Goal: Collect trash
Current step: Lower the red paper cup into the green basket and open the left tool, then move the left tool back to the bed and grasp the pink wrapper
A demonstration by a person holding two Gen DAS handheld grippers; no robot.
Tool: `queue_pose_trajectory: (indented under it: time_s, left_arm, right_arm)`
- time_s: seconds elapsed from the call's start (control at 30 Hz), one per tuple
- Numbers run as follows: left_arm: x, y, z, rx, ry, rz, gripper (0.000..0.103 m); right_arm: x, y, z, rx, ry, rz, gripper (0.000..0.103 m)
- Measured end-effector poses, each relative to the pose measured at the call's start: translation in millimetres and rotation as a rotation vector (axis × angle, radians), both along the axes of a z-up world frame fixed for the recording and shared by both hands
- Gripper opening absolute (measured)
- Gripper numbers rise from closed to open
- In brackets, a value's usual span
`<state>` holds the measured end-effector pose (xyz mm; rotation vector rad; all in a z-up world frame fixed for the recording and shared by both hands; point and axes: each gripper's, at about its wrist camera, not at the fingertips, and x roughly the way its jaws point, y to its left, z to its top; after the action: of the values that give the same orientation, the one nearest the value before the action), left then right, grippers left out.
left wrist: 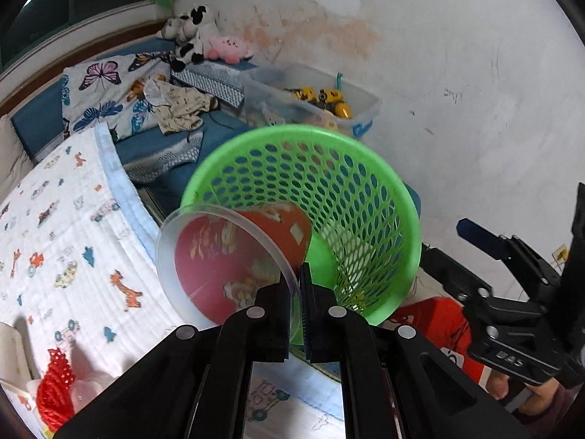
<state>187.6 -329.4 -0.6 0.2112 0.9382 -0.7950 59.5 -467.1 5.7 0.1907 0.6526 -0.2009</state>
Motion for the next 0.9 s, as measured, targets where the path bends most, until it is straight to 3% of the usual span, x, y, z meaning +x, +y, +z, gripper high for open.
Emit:
queue_pose_trajectory:
  time_s: [0.13, 0.23, 0.27, 0.3, 0.57, 0.9]
  left_arm:
    - [-2, -1, -5, 0.006, 0.02, -0.003, 0.009]
    - [-6, 4, -3, 0.002, 0.01, -0.004, 0.032]
    - [-11, 7, 0, -0.002, -0.007, 0.001, 0.045]
    - [-14, 11, 4, -0.01, -0.023, 0.003, 0.05]
    - [-36, 59, 29, -0.076, -0.083, 0.037, 0.051]
    - [-66, 141, 49, -0.096, -0.177, 0.137, 0.055]
  right_arm:
    - [-5, -1, -1, 0.006, 0.001, -0.005, 0.075]
    - [-9, 0, -2, 0.003, 0.003, -0.007, 0.075]
    - [-10, 1, -2, 0.006, 0.002, -0.007, 0.075]
    - [-12, 2, -1, 0.01, 0.001, -0.005, 0.075]
    - [-22, 22, 4, 0.022, -0.019, 0.031, 0.081]
    - [-22, 67, 8, 0.055, -0.037, 0.146, 0.086]
